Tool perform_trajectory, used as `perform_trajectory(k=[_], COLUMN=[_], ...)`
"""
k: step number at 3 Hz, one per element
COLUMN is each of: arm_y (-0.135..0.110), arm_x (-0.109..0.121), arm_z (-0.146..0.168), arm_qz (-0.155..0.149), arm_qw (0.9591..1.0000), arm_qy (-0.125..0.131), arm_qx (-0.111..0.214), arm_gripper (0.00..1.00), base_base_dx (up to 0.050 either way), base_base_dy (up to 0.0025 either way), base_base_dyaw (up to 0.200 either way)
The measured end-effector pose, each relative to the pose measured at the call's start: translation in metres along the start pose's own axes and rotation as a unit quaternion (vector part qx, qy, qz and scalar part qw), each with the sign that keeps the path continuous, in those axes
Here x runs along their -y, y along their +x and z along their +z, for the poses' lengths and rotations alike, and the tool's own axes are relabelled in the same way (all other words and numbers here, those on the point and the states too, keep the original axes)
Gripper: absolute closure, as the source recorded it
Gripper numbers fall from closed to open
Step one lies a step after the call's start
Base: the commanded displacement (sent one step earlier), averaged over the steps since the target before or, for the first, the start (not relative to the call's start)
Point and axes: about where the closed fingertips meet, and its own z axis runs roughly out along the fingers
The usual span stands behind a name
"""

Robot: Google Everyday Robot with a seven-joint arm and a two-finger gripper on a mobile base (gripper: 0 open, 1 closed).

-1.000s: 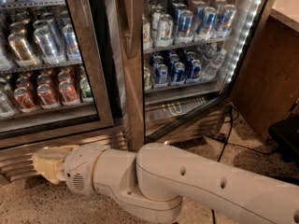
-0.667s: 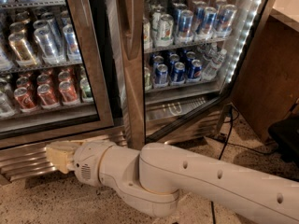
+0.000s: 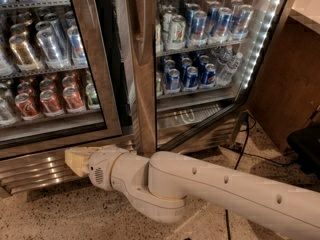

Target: Open right fridge door

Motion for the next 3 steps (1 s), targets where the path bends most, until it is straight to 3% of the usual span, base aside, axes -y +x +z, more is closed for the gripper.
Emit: perform_trajectory(k=[1,2,3], arm_y=[-0.005,-0.026,-0.041], arm_x=[0.007,0.017,0.025], arm_z=[0.006,0.023,0.037], arm_qz=[-0.001,0.021,0.072], arm_qw=[0.9999,0.9988,0.9937], arm_qy=[-0.006,-0.006,0.004], arm_qx=[0.011,0.043,0.086], arm_gripper=[1.0,1.0,1.0], base_base_dx=[0.0,0.0,0.0], base_base_dy=[0.0,0.0,0.0], base_base_dyaw=[0.0,0.0,0.0])
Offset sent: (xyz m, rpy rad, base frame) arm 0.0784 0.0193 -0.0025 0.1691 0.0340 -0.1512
